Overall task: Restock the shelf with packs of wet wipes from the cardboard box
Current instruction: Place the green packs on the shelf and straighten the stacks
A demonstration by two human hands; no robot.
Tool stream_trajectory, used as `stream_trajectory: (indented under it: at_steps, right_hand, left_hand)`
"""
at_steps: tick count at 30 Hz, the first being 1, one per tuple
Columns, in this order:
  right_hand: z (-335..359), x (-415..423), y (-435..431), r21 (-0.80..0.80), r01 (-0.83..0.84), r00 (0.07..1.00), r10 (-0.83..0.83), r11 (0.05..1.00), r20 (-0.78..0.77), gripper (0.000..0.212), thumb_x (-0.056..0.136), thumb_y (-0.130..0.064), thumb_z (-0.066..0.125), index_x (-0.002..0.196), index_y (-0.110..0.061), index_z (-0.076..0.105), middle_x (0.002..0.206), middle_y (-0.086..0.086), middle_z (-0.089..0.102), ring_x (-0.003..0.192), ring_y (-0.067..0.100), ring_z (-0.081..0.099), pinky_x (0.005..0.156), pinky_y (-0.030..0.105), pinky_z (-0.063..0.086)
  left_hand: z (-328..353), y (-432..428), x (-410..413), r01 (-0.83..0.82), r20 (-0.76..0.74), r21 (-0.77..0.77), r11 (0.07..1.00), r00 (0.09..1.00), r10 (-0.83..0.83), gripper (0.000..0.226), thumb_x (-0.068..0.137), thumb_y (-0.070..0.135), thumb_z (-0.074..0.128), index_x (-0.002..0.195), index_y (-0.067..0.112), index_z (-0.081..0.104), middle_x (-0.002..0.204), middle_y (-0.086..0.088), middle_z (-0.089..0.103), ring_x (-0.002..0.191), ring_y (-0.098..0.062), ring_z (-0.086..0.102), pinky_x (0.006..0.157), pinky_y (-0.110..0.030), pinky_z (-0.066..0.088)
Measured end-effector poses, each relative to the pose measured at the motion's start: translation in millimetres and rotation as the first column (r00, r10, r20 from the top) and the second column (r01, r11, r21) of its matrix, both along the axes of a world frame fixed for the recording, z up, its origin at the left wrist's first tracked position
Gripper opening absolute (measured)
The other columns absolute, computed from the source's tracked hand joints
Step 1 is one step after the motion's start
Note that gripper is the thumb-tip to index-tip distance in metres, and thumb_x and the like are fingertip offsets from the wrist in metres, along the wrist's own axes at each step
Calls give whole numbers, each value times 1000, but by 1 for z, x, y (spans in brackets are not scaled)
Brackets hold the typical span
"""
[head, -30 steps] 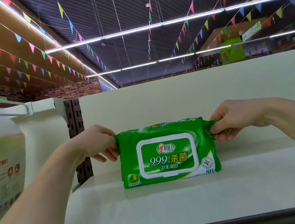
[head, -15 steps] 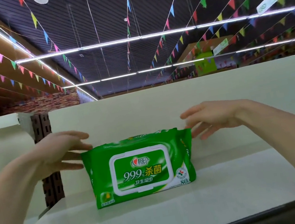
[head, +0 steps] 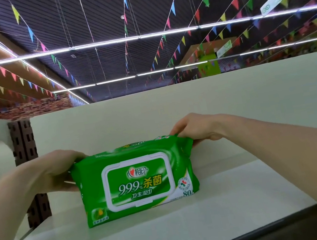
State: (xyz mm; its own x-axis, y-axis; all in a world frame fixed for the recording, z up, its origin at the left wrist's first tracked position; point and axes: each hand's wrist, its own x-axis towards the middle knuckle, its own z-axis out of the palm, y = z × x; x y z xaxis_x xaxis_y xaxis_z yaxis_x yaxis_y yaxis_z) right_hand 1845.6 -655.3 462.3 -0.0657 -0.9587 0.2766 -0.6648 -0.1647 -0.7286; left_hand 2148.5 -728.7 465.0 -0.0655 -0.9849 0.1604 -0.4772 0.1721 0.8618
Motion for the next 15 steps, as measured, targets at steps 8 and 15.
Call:
stream_trajectory:
  at_steps: [8,15]
  right_hand:
    - [-3,-2,-6,-100,19,999,-22,995,-32,17,88,-3,59,88,-15,70,87,8,66,77,16,60,81,33,56]
    - [-2,-4,-2,-111,-18,998,12,994,-61,16,88,-7,61,91,-18,72,95,7,69,88,17,61,90,37,55]
  left_hand:
    - [-4,-26,22,43,-1,-43,998,999,-43,23,89,16,65,109,4,67,100,-18,72,86,-32,72,73,-43,59]
    - [-2,-12,14,22,31,-108,994,999,-18,10,91,-1,58,95,-4,67,86,-20,69,70,-27,65,52,-29,59]
